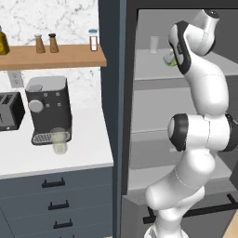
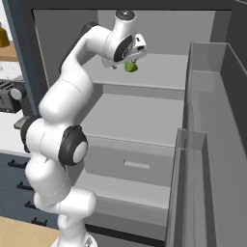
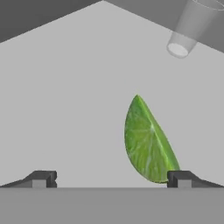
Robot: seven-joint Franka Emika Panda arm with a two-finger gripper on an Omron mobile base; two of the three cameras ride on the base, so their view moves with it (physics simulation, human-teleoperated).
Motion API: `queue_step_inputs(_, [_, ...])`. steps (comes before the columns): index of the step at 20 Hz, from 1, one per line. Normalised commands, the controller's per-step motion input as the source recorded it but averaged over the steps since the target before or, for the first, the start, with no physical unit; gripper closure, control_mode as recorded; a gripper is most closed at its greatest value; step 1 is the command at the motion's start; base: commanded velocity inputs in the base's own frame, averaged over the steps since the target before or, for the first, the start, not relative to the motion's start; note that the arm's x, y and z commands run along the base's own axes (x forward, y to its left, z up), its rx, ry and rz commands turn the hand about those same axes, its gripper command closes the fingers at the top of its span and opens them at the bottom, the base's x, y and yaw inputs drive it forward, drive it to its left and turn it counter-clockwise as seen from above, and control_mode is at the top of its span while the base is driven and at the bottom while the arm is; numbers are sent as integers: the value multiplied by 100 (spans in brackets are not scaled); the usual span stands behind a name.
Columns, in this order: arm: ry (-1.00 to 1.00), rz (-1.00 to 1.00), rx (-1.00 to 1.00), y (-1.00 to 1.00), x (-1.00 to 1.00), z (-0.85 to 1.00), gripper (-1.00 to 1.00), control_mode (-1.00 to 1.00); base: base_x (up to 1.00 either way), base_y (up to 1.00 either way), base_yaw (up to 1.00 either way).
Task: Grab a lemon wedge from the fridge and one ice cube from the ice bowl, and put them in the glass of lemonade.
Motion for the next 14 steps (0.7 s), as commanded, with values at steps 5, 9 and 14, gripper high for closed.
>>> queue_step_inputs(5, [-20,3,0,0,-13,0,-100,-100,0,0,0])
queue_step_inputs(9, [-7,0,0,-1,21,0,-100,-100,0,0,0])
queue_step_inputs(14, [1,0,0,-5,54,7,-100,-100,0,0,0])
